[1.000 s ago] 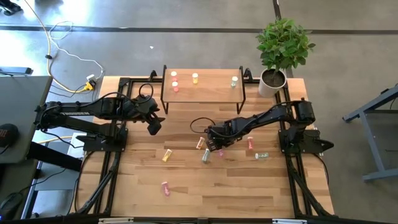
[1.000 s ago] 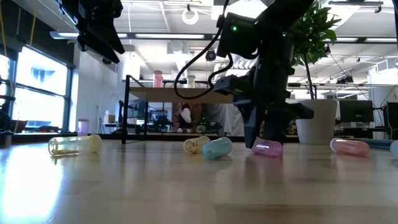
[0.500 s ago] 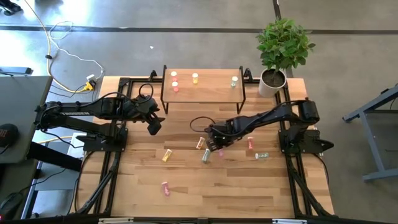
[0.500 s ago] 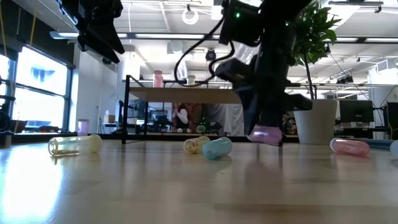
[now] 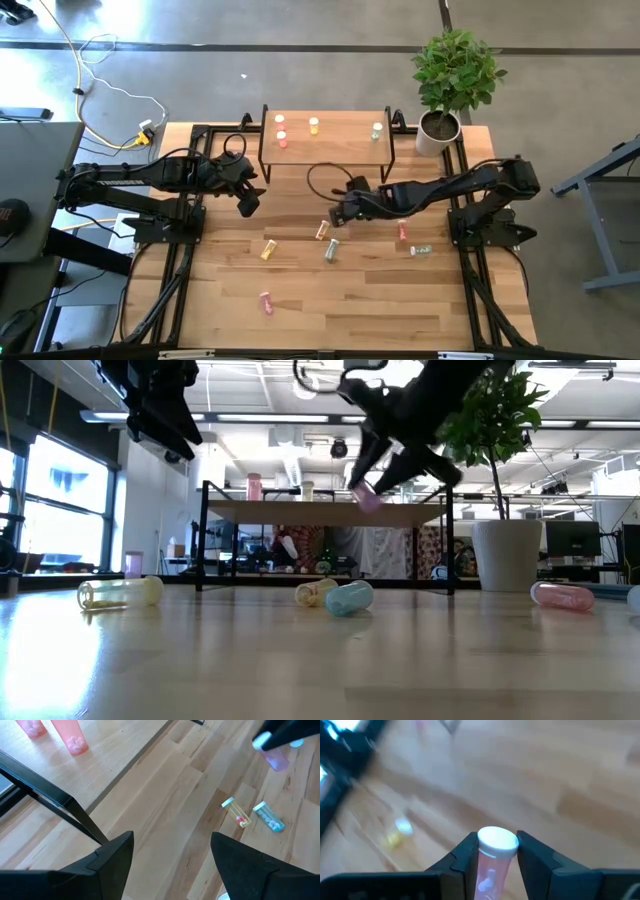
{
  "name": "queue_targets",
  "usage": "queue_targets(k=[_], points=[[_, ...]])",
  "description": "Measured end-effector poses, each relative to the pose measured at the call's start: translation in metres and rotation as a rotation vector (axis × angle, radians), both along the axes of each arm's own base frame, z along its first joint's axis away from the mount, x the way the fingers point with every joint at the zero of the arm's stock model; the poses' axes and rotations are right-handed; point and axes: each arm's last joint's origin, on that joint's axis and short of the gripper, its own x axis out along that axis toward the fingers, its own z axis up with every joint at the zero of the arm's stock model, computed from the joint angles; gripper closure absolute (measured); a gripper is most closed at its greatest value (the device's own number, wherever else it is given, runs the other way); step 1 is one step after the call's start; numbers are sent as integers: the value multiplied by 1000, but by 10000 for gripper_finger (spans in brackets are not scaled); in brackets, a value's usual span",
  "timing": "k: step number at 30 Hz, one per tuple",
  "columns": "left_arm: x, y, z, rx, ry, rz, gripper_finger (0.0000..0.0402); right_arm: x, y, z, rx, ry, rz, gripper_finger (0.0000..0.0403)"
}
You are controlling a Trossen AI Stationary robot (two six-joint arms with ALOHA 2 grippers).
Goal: Pick and place medicine bottles onto shelf by color
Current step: Put the middle purple pill bottle on the shelf
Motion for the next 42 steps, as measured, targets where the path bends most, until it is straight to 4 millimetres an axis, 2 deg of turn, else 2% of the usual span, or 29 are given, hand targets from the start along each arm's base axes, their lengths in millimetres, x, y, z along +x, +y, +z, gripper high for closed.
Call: queue_targets(k=[4, 9, 18, 24, 33, 42], points=[[1, 0, 1, 2, -11, 0, 145, 7, -5, 11, -148, -102, -31, 298], [1, 0, 1, 1, -14, -1, 145, 12, -14, 20, -329, -150, -89, 298], [1, 1, 1, 14, -12, 8, 145, 13, -37, 32, -655, -82, -246, 298], [3, 4, 6, 111, -37, 46, 145, 17, -57, 34, -834, 26, -336, 298], [5, 8, 12, 315, -7, 86, 145, 25, -87, 7, -882, 144, -480, 298], [6, 10, 16, 396, 1, 106, 145, 32, -116, 3, -889, 105, -478, 298]])
